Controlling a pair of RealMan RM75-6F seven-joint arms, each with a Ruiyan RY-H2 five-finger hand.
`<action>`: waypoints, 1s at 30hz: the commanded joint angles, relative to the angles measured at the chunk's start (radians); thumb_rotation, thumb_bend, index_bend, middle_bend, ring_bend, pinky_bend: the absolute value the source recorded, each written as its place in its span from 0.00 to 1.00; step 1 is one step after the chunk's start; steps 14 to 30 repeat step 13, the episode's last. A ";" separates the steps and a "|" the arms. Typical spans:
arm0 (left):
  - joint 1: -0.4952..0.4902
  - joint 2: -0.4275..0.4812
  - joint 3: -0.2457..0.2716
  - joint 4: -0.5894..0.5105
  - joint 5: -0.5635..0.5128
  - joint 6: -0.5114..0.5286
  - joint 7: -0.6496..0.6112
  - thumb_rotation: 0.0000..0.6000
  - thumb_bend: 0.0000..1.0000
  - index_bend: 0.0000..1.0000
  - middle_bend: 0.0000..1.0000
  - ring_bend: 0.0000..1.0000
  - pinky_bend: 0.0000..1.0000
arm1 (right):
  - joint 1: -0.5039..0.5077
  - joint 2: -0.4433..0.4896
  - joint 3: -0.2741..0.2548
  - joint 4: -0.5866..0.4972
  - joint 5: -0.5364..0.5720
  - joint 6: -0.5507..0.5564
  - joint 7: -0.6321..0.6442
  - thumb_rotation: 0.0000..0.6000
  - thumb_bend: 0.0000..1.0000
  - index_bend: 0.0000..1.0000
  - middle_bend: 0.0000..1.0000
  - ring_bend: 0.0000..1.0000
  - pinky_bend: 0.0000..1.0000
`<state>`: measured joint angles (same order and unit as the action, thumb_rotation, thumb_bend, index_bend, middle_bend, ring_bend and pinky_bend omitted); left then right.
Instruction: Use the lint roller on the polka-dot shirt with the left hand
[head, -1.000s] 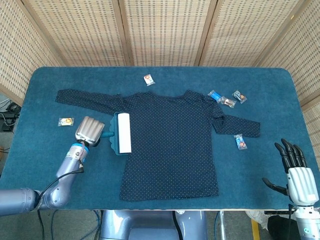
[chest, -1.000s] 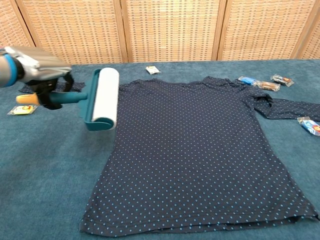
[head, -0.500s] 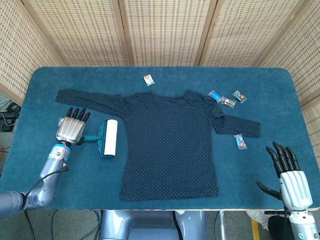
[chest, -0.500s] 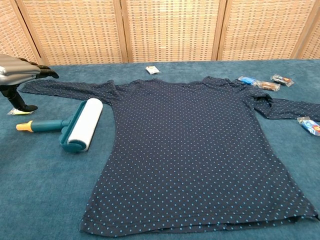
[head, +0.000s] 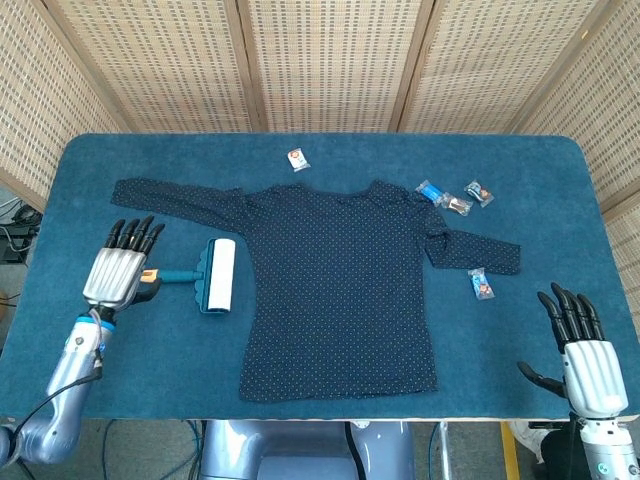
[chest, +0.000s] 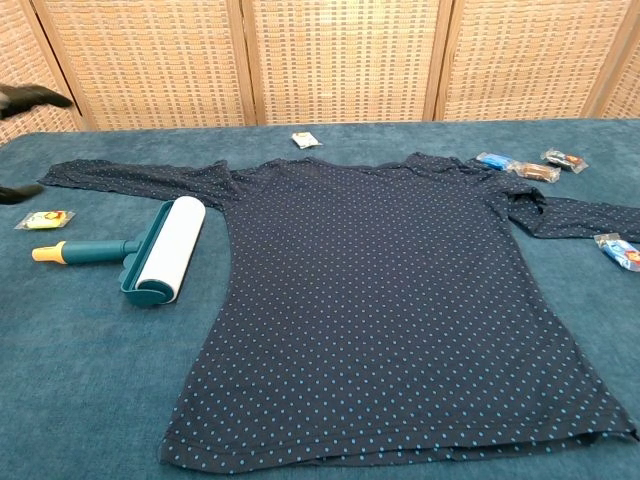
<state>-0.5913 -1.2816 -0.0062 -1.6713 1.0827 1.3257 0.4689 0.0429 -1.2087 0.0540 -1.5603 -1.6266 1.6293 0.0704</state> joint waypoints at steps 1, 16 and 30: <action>0.158 -0.023 0.065 0.012 0.174 0.192 -0.140 1.00 0.35 0.00 0.00 0.00 0.00 | -0.001 0.003 0.007 -0.005 0.008 0.001 -0.006 1.00 0.12 0.01 0.00 0.00 0.00; 0.281 -0.015 0.108 0.031 0.284 0.262 -0.195 1.00 0.02 0.00 0.00 0.00 0.00 | -0.007 0.017 0.021 -0.016 0.050 -0.009 -0.018 1.00 0.12 0.00 0.00 0.00 0.00; 0.281 -0.015 0.108 0.031 0.284 0.262 -0.195 1.00 0.02 0.00 0.00 0.00 0.00 | -0.007 0.017 0.021 -0.016 0.050 -0.009 -0.018 1.00 0.12 0.00 0.00 0.00 0.00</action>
